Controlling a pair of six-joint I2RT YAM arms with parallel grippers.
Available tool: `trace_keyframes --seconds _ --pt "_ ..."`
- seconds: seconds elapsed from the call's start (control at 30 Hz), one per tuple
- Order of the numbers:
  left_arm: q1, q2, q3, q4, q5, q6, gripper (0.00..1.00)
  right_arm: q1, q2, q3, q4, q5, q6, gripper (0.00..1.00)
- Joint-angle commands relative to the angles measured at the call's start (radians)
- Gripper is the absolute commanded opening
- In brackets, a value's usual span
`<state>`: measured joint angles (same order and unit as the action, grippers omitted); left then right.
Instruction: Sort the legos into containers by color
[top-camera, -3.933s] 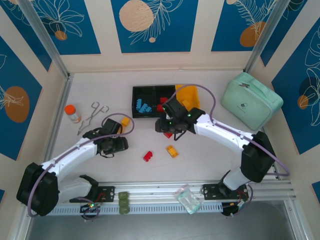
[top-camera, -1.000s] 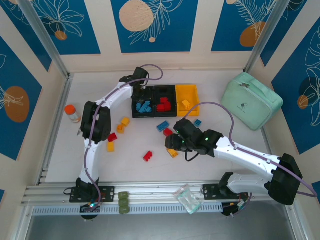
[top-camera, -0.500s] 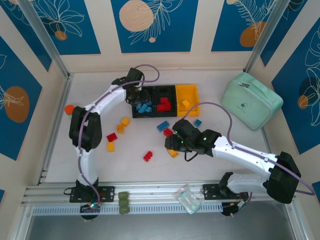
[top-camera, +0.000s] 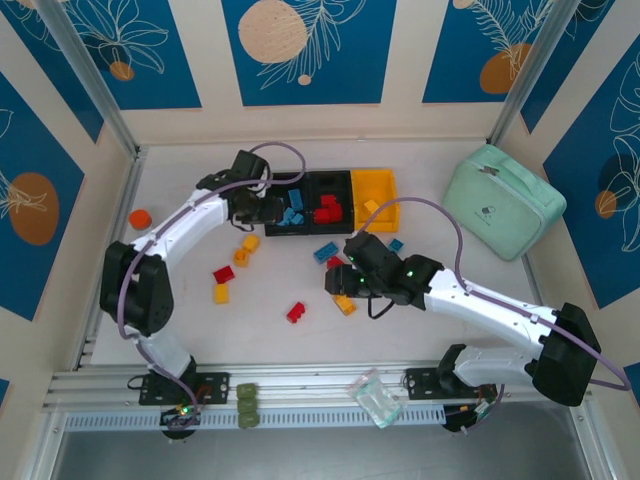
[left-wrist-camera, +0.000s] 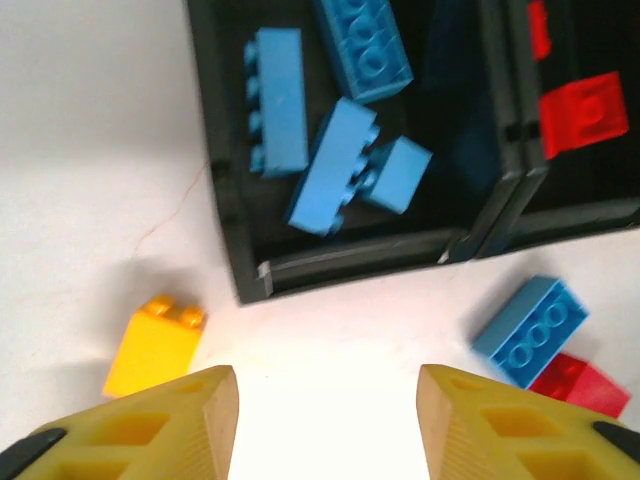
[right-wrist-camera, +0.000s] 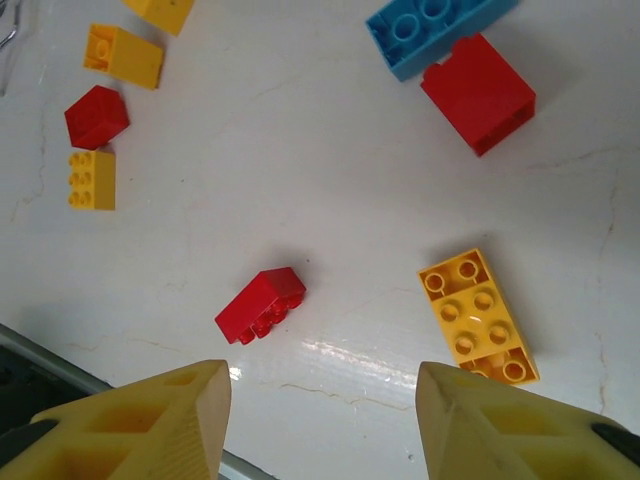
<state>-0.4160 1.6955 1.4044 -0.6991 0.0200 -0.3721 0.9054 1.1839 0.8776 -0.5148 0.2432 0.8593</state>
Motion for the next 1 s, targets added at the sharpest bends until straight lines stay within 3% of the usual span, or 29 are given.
trace_keyframes --seconds 0.0,0.27,0.57,0.9,0.97 --pt "0.024 -0.052 -0.028 -0.075 -0.085 0.062 0.55 -0.002 0.011 0.03 0.034 -0.045 -0.063 0.53" --pt "0.057 0.025 -0.028 -0.129 -0.124 0.114 0.65 0.0 0.02 0.019 0.058 -0.07 -0.068 0.53" --pt "0.063 0.125 -0.028 -0.15 -0.163 0.085 0.72 0.001 -0.009 -0.012 0.044 -0.055 -0.042 0.53" --pt "0.063 0.107 -0.142 -0.121 -0.146 0.047 0.71 0.001 0.003 -0.004 0.052 -0.056 -0.041 0.53" --pt "0.063 0.104 -0.156 -0.112 -0.136 0.041 0.67 0.0 0.008 -0.003 0.052 -0.056 -0.04 0.53"
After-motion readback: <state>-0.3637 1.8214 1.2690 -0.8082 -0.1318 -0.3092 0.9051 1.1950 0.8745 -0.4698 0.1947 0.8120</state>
